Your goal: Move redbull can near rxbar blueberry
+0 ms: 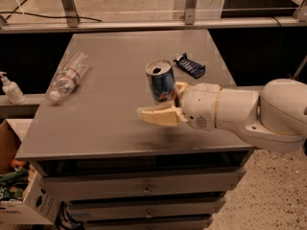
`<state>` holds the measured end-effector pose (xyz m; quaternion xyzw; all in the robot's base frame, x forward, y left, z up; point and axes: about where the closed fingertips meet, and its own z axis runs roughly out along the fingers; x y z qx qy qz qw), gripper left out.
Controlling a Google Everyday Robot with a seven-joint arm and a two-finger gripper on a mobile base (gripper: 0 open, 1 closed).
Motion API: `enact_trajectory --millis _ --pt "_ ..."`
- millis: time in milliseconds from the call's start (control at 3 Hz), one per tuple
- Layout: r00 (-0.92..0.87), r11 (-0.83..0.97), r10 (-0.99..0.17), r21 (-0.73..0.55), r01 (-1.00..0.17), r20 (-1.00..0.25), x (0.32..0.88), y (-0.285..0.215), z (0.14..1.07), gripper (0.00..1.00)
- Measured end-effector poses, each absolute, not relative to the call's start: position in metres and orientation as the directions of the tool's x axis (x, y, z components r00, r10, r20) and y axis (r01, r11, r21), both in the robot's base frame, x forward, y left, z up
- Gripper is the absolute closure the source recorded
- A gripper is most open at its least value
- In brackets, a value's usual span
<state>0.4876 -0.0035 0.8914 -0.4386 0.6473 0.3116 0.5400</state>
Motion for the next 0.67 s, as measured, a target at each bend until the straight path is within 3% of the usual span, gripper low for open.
enact_trajectory --millis 667 --pt "-0.056 0.559 -0.363 -0.169 -0.812 -0.93 0.542 -0.084 0.891 1.0"
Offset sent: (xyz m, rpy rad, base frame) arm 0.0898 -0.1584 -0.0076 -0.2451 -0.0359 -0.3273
